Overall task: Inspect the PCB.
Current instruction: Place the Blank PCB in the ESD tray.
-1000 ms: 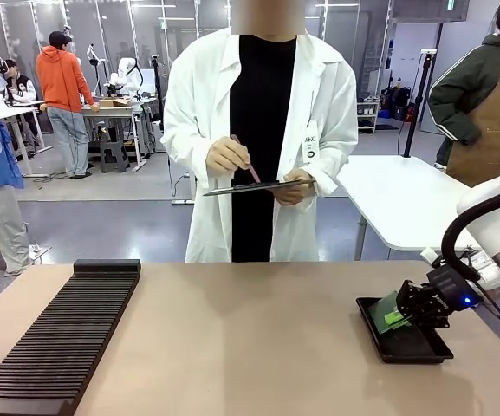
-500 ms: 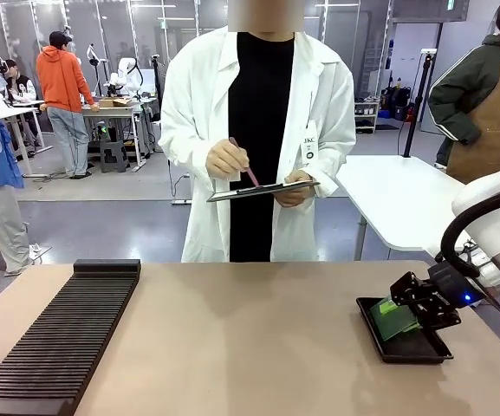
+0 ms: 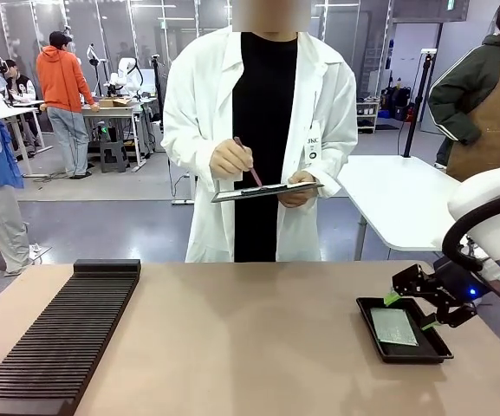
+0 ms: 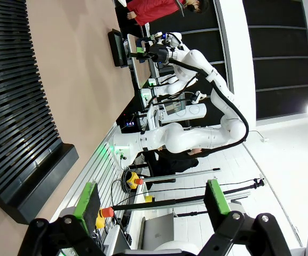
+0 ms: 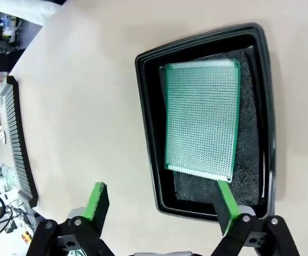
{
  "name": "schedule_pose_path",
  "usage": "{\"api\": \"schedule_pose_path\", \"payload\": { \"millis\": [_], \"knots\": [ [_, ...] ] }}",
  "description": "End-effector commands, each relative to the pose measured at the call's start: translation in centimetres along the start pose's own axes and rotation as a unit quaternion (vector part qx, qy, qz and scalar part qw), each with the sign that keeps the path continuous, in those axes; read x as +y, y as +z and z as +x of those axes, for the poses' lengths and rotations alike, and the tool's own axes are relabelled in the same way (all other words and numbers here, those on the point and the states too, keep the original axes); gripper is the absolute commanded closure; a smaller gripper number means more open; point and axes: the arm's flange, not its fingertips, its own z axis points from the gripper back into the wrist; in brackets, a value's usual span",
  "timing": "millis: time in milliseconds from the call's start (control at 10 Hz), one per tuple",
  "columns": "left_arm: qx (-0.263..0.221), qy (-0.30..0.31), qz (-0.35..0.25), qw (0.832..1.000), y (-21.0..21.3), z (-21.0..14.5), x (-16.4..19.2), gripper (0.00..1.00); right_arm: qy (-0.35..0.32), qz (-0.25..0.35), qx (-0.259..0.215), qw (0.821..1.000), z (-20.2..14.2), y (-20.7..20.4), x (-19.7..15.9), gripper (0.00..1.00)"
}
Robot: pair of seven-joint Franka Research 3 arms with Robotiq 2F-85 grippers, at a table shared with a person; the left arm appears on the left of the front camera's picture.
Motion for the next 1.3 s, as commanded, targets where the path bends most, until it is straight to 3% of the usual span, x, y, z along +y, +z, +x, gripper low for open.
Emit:
{"api": "schedule_pose_path", "payload": {
  "millis": [0,1200],
  "knots": [
    [0.002,0.002,0.006,1.000,-0.05,-0.15,-0.26,0.00,-0.011,-0.020,-0.011,1.000,-0.93,0.99,1.28,0.00],
    [0.002,0.002,0.006,1.000,-0.05,-0.15,-0.26,0.00,0.000,-0.004,-0.006,1.000,-0.17,0.64,0.43,0.00]
  ]
}}
